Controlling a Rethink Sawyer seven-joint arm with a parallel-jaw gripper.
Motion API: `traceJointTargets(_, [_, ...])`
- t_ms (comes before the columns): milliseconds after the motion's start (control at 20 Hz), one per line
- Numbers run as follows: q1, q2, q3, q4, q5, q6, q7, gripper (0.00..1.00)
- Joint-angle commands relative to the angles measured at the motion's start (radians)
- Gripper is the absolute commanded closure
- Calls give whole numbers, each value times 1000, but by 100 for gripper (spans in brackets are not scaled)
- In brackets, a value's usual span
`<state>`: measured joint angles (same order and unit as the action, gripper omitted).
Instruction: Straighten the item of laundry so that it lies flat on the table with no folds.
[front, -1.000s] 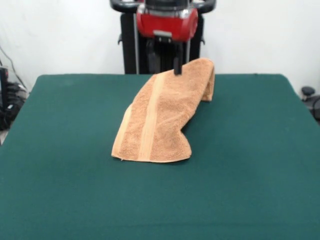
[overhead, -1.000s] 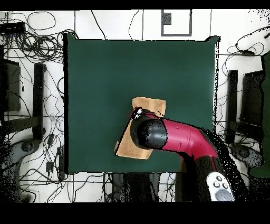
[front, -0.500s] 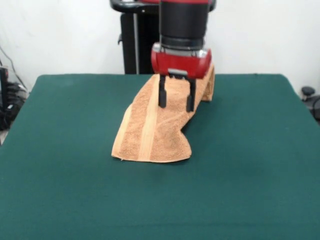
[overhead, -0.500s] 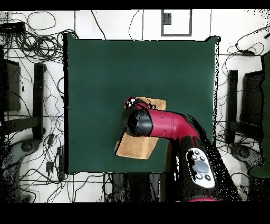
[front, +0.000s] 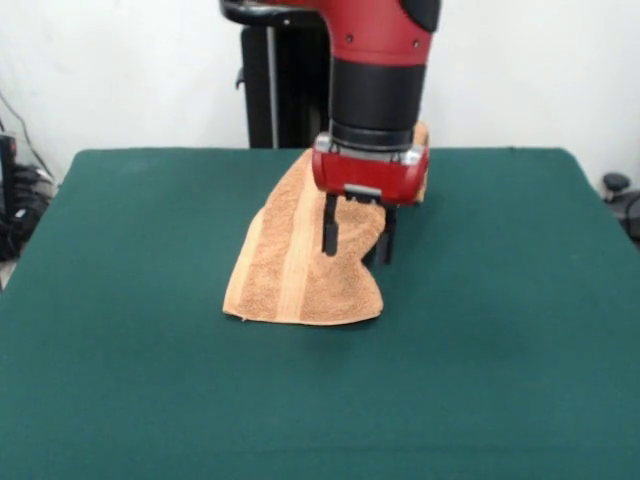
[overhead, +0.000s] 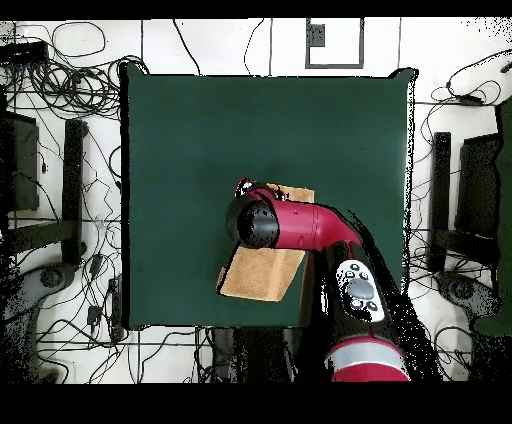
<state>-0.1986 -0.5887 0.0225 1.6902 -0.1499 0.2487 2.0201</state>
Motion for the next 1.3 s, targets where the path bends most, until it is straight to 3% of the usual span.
traceJointTargets(50, [17, 110, -15, -55, -61, -33, 55, 0])
traceJointTargets(250, [3, 142, -6, -23, -81, -74, 62, 0])
traceJointTargets(550, [61, 153, -15, 41, -45, -211, 180, 0])
traceJointTargets(950, [120, 54, -12, 105, 38, -145, 213, 0])
traceJointTargets(1300, [138, 143, -49, 14, 25, -121, 148, 0])
